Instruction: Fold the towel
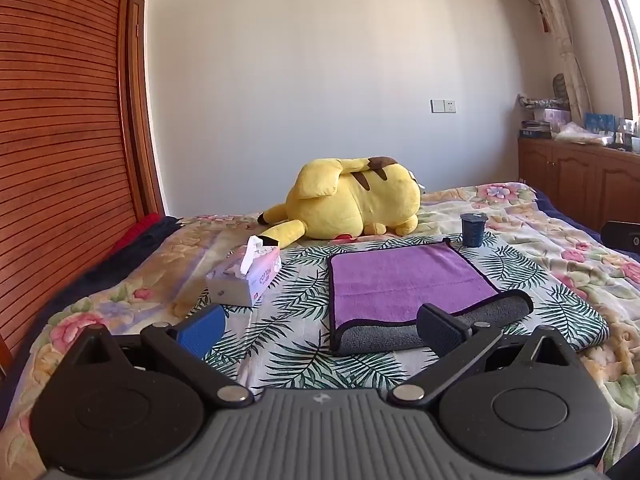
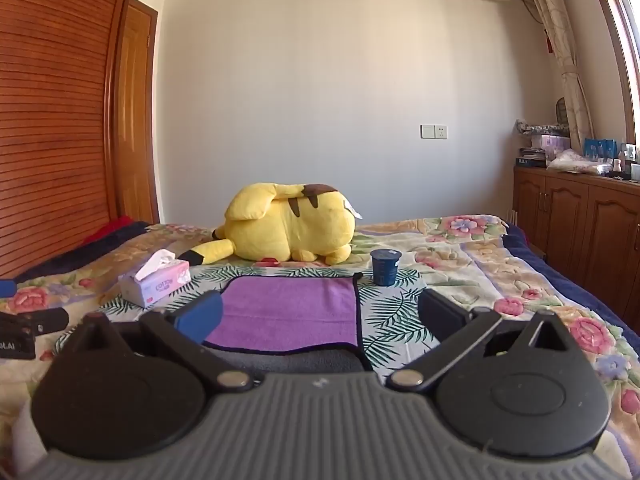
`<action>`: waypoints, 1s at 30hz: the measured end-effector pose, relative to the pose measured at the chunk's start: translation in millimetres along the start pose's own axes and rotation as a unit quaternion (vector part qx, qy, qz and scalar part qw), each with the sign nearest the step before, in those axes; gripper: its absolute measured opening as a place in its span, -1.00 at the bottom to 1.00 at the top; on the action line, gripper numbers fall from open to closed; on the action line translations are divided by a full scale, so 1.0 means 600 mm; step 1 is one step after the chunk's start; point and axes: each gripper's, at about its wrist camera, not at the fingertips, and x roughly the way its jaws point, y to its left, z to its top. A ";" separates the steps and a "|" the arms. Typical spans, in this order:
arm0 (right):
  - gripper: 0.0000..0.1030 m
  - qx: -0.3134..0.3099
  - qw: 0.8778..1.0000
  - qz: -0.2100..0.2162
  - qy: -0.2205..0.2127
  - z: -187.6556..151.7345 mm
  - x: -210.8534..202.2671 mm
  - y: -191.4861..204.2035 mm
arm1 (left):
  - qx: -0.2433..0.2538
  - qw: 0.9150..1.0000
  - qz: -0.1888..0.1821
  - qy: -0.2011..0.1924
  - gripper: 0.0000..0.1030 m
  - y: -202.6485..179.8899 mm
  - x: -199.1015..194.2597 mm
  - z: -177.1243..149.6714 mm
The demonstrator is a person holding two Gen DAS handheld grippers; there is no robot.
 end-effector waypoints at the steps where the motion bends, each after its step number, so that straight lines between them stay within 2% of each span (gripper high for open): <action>1: 1.00 0.000 1.000 0.000 0.000 0.000 0.000 0.000 | 0.000 1.000 0.000 0.000 0.68 0.001 0.000 0.000; 30: 1.00 -0.001 1.000 0.000 0.001 -0.001 0.001 0.002 | 0.002 1.000 0.001 -0.003 0.68 0.006 0.004 0.000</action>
